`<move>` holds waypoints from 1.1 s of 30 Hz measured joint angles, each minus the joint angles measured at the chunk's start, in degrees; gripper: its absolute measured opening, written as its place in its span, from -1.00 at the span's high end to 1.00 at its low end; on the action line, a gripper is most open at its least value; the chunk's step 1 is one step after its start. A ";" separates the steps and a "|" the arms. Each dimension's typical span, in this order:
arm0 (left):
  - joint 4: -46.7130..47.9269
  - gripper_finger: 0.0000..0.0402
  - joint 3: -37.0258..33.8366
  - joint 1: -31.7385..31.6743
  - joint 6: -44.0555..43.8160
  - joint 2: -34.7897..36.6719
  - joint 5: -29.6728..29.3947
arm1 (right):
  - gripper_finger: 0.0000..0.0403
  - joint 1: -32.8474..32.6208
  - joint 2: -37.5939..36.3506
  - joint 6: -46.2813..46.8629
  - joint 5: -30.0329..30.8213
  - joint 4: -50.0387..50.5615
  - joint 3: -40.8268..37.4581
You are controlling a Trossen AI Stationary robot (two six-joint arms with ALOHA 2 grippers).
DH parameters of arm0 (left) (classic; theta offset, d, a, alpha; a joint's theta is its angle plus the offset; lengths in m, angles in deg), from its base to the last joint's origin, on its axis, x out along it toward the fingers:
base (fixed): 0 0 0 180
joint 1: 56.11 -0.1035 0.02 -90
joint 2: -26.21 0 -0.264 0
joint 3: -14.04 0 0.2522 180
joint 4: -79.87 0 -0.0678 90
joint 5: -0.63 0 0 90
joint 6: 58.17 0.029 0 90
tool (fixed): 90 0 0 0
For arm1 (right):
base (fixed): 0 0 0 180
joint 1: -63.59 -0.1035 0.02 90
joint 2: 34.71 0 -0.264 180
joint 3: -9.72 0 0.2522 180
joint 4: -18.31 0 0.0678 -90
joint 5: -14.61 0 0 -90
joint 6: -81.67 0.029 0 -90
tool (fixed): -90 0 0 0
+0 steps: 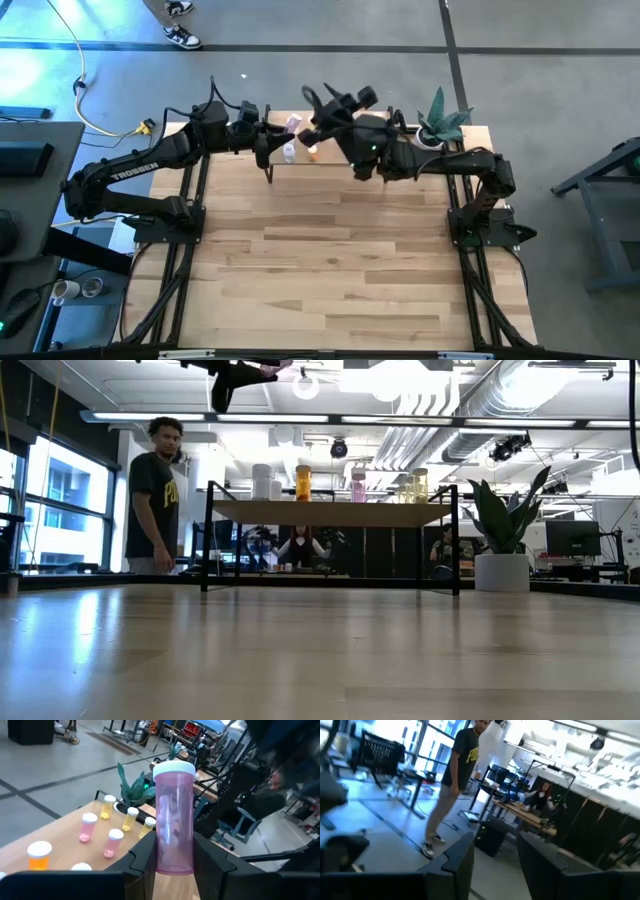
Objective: Pick and place medicine bottles onto shelf by color
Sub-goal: Put the pink pill bottle aligned with the other pink pill bottles on the shelf
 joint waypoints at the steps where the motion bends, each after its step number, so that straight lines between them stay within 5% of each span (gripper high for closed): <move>1: 0.01 0.54 0.00 0.00 0.79 0.01 -0.01 | 0.30 0.00 0.00 1.65 -0.67 1.97 1.42; 8: 0.02 0.54 0.00 0.02 6.21 0.02 0.02 | 0.30 0.04 0.00 15.93 -7.14 21.18 12.32; 14: 0.00 0.54 0.00 0.02 9.44 0.01 0.03 | 0.30 2.34 0.00 25.75 -25.95 37.03 20.98; 19: -0.65 0.54 0.00 0.17 12.74 0.02 1.09 | 0.30 4.17 -0.02 29.02 -36.01 40.21 24.79; 27: -5.46 0.54 0.02 0.17 13.79 0.02 1.92 | 0.11 7.20 0.00 31.18 -40.72 43.99 28.61; 33: -9.04 0.54 0.02 0.17 14.15 0.02 1.92 | 0.03 11.22 0.00 31.34 -58.38 44.38 28.22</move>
